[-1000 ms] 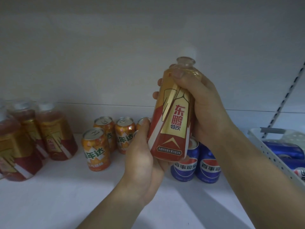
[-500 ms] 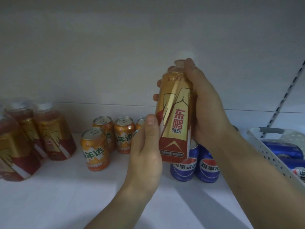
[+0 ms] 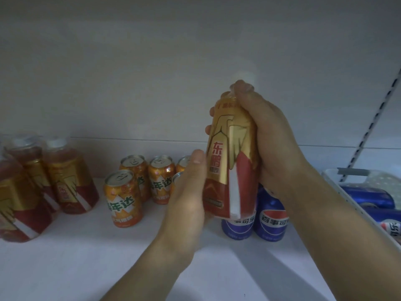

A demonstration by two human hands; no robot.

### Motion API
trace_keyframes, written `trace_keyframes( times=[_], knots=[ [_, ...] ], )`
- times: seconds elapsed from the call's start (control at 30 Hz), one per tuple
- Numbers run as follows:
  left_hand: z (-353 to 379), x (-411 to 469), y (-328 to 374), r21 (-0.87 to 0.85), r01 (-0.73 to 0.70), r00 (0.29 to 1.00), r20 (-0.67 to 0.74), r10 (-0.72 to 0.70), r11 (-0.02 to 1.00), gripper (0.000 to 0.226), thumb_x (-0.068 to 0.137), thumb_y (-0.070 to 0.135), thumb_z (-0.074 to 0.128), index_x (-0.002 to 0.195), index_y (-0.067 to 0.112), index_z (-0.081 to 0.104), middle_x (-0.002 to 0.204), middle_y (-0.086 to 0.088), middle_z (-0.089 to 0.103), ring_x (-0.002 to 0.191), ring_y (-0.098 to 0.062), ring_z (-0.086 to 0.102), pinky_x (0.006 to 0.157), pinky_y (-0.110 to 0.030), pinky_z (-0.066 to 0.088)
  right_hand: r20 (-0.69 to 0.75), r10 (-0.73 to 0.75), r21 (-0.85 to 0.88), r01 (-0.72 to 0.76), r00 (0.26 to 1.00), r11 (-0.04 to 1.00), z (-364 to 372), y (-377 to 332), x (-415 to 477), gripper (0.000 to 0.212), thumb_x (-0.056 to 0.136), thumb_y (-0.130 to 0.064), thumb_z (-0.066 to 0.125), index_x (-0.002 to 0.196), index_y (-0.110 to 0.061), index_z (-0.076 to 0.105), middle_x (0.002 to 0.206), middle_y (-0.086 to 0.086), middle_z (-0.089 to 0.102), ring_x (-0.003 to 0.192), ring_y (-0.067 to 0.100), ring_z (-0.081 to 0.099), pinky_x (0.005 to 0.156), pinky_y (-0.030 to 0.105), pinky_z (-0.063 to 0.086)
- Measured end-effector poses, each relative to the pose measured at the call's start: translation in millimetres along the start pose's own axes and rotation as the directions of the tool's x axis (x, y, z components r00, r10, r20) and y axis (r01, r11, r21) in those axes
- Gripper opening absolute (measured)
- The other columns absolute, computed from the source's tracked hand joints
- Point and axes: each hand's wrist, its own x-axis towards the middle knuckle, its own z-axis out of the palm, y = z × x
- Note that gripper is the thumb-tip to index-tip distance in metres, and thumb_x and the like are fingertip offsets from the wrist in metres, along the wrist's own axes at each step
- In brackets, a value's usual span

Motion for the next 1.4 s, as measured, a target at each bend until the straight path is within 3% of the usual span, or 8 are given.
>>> trace_keyframes(
  times=[0.13,0.27,0.47,0.67,0.77,0.97,1.2,1.4],
  knots=[
    [6.1,0.3,-1.4,0.200,-0.146,0.974,-0.145,0.176,0.969,0.034,0.081,0.066,0.039,0.085,0.058,0.072,0.096,0.014,0.077,0.094,-0.006,0.074,0.083,-0.034,0.060,-0.019,-0.019,-0.055,0.018,1.000,0.998,5.5,7.9,1.9,0.041,0.088,-0.045,0.073,0.111,-0.010,0.070,0.099,0.012,0.076,0.089,0.031,0.076,0.081,0.043,0.061],
    [-0.6,4.3,-9.5,0.066,-0.088,0.968,-0.231,0.101,0.994,0.049,0.081,0.078,0.048,0.103,0.043,0.074,0.109,0.003,0.076,0.104,-0.019,0.073,0.095,-0.051,0.056,0.021,0.015,-0.037,-0.014,1.000,0.999,9.2,8.5,0.5,0.049,0.085,-0.049,0.075,0.115,-0.011,0.069,0.104,0.021,0.074,0.092,0.035,0.075,0.082,0.046,0.062],
    [2.5,1.7,-2.9,0.042,-0.055,0.975,-0.214,0.063,0.998,0.054,0.085,0.074,0.049,0.116,0.035,0.070,0.112,0.000,0.076,0.106,-0.020,0.073,0.098,-0.052,0.054,0.051,-0.006,-0.012,0.006,0.999,1.000,8.3,10.3,0.9,0.041,0.083,-0.047,0.074,0.109,-0.016,0.071,0.109,0.021,0.074,0.102,0.043,0.073,0.085,0.048,0.062],
    [-3.0,-1.9,1.4,0.032,-0.107,0.986,0.132,0.102,0.994,0.050,0.075,0.032,0.083,0.122,0.030,0.067,0.119,-0.002,0.073,0.110,-0.020,0.071,0.090,-0.041,0.058,0.138,-0.058,0.246,0.022,0.989,0.969,-0.7,4.0,0.7,0.030,0.090,-0.035,0.056,0.108,-0.012,0.065,0.102,0.014,0.072,0.087,0.030,0.073,0.071,0.037,0.060],
    [-3.0,-1.5,-3.2,0.224,-0.250,0.967,0.115,0.229,0.942,0.069,0.062,0.011,0.094,0.118,0.033,0.059,0.107,0.008,0.075,0.099,-0.011,0.073,0.076,-0.024,0.059,0.133,-0.080,0.224,0.049,0.988,0.973,-1.5,6.4,0.6,0.031,0.088,-0.036,0.054,0.104,-0.013,0.066,0.101,0.015,0.071,0.087,0.031,0.070,0.072,0.037,0.057],
    [1.6,-0.2,-7.6,0.365,-0.367,0.922,0.024,0.386,0.855,0.079,0.062,0.000,0.090,0.124,0.032,0.053,0.107,0.018,0.071,0.098,-0.002,0.071,0.074,-0.015,0.057,0.093,-0.086,0.172,0.069,0.992,0.983,1.2,8.3,4.0,0.032,0.090,-0.039,0.057,0.104,-0.012,0.067,0.099,0.016,0.072,0.090,0.037,0.071,0.077,0.042,0.057],
    [3.3,-1.4,-3.2,0.243,-0.373,0.922,-0.016,0.388,0.896,0.065,0.068,0.022,0.090,0.126,0.031,0.061,0.111,0.011,0.074,0.102,-0.008,0.072,0.078,-0.020,0.059,0.052,-0.135,0.091,0.130,0.989,0.987,-0.7,4.6,3.9,0.026,0.094,-0.040,0.059,0.097,-0.020,0.075,0.101,0.014,0.073,0.098,0.038,0.070,0.092,0.056,0.058],
    [4.1,-6.6,-2.7,-0.168,-0.172,0.983,0.035,0.180,0.971,0.069,0.069,0.054,0.083,0.128,0.021,0.068,0.126,-0.012,0.070,0.115,-0.028,0.068,0.092,-0.043,0.058,0.056,-0.115,0.028,0.114,0.992,0.993,1.0,0.7,1.6,0.022,0.089,-0.043,0.064,0.099,-0.026,0.073,0.107,0.018,0.072,0.100,0.040,0.072,0.095,0.058,0.058]
  ],
)
